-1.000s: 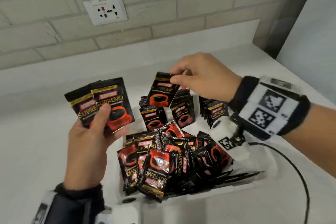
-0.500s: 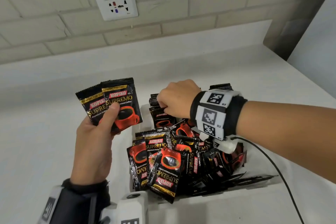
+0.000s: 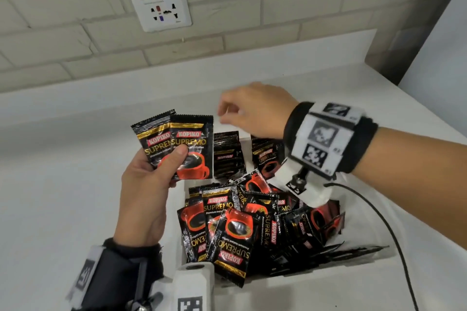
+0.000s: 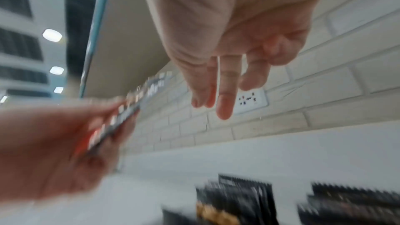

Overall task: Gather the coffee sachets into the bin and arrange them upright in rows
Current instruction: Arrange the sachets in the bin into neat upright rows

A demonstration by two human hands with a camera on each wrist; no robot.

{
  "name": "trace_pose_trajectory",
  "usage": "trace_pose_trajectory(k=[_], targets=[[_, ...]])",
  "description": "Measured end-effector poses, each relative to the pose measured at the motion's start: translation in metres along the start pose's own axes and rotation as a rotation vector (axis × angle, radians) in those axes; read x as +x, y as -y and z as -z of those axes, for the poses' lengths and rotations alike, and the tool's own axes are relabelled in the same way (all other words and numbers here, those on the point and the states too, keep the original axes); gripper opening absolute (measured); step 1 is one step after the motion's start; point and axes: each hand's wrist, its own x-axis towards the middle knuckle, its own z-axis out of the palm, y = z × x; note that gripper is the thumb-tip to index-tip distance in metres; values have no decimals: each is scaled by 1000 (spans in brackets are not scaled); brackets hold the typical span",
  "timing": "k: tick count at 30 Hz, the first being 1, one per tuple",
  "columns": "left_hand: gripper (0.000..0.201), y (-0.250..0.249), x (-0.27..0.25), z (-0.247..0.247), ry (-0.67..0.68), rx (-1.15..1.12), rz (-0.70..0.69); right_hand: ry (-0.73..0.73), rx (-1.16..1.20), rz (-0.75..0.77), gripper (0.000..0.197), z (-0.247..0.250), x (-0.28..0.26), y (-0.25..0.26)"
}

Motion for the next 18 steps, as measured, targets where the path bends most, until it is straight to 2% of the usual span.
trace_pose_trajectory(k=[3,5,10,14,16,18], targets=[[20,0,0,-13,21,-21,4,-11,427,2,21,16,-1,4],[22,-2,0,-22,45,-44,-2,30,570,6,24,20,-5,8],[21,-5,-3,-27,60,-22,-54,8,538,20,13,15,-4,2],[7,-4,3,-7,-46,-8,-62,-12,597,-12,17,20,-9,-4],[6,-4,8,8,-119,-29,-63,39,580,0,18,20,-13,-5],[9,-6,10,18,-162,-60,-67,131,466,8,16,14,-15,-2]])
